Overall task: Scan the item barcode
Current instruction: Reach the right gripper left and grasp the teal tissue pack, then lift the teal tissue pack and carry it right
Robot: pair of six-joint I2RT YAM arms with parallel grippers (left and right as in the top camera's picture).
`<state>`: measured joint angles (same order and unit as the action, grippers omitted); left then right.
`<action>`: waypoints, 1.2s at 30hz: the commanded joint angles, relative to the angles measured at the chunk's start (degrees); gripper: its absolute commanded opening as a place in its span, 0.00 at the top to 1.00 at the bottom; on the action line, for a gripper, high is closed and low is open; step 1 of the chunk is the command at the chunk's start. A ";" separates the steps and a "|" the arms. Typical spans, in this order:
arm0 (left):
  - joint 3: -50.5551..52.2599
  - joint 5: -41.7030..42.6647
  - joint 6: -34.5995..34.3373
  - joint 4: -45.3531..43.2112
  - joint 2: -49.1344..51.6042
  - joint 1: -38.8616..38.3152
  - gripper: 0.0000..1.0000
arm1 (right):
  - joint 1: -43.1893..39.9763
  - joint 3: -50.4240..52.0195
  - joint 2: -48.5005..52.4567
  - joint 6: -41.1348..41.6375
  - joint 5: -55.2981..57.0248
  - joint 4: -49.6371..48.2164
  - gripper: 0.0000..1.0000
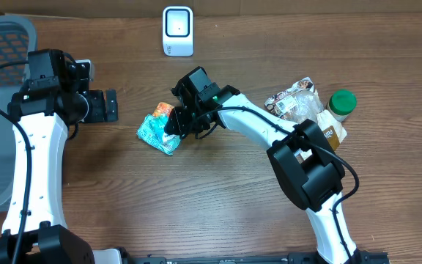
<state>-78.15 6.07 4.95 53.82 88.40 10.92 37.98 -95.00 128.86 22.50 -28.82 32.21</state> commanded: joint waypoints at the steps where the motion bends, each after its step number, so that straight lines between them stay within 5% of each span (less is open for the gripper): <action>1: -0.42 0.83 1.46 -0.09 0.00 -0.07 0.00 | 0.33 0.55 1.79 0.26 -0.85 -0.26 0.67; 7: -0.42 0.85 1.46 -0.09 0.00 -0.07 0.00 | 0.11 0.35 1.77 0.24 -1.27 -0.26 0.96; 16: -0.42 0.85 1.46 -0.09 0.00 -0.07 0.00 | -6.95 -1.31 -7.93 -0.02 -11.37 6.05 0.96; 28: -0.42 0.83 1.46 -0.09 0.00 -0.02 0.00 | -18.34 -1.25 -17.00 -7.78 -55.36 8.94 0.96; 36: -0.42 0.83 1.46 -0.09 0.00 -0.07 0.00 | -24.35 -1.18 -17.00 -14.34 -61.16 19.21 0.96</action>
<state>-78.15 6.04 4.95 53.82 88.40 10.92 16.40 -95.79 111.94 12.08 -84.88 49.98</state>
